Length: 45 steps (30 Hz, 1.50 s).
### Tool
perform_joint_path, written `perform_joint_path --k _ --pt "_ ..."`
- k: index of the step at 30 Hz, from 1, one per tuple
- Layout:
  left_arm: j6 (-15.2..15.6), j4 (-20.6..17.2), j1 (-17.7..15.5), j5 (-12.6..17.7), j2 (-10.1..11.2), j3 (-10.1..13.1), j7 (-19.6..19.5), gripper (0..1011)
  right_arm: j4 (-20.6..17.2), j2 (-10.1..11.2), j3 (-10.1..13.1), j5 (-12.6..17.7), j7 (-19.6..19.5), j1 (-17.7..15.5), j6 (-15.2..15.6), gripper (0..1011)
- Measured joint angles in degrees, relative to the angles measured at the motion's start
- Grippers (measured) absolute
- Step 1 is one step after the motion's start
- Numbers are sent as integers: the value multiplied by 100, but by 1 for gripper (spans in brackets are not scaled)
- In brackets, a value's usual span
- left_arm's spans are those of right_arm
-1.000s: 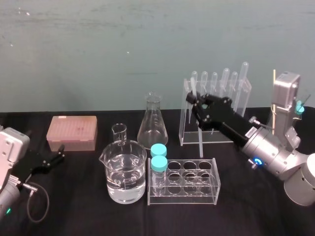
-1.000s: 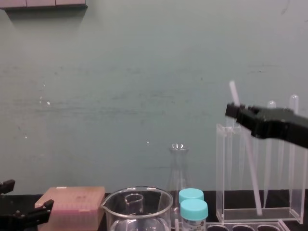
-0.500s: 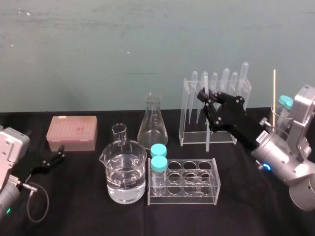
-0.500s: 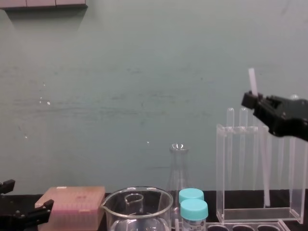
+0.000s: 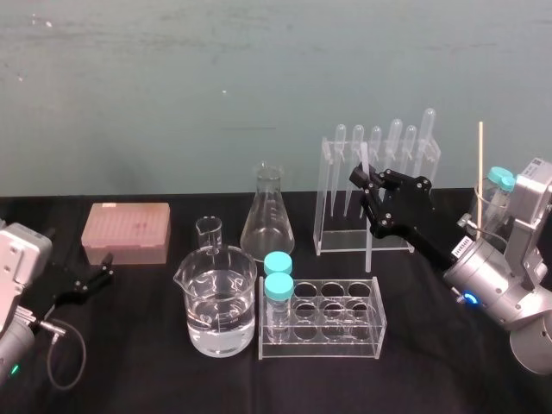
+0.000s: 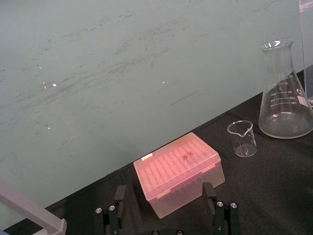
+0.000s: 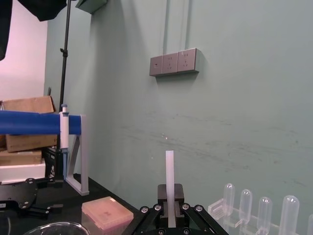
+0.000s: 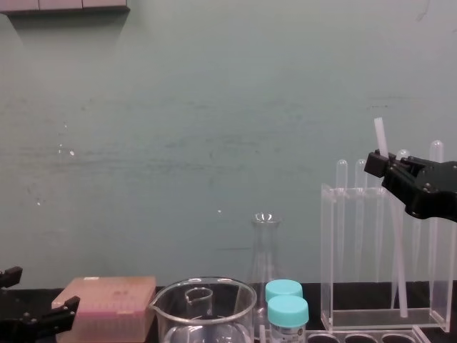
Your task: Pick up the stirring rod with one hand, then place it down.
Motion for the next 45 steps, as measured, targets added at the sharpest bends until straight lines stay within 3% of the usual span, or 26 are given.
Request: perform_joint_path --k 45 --pt "0 0 0 0 0 0 0 1000 -14 4 -12 7 1 8 -3 69"
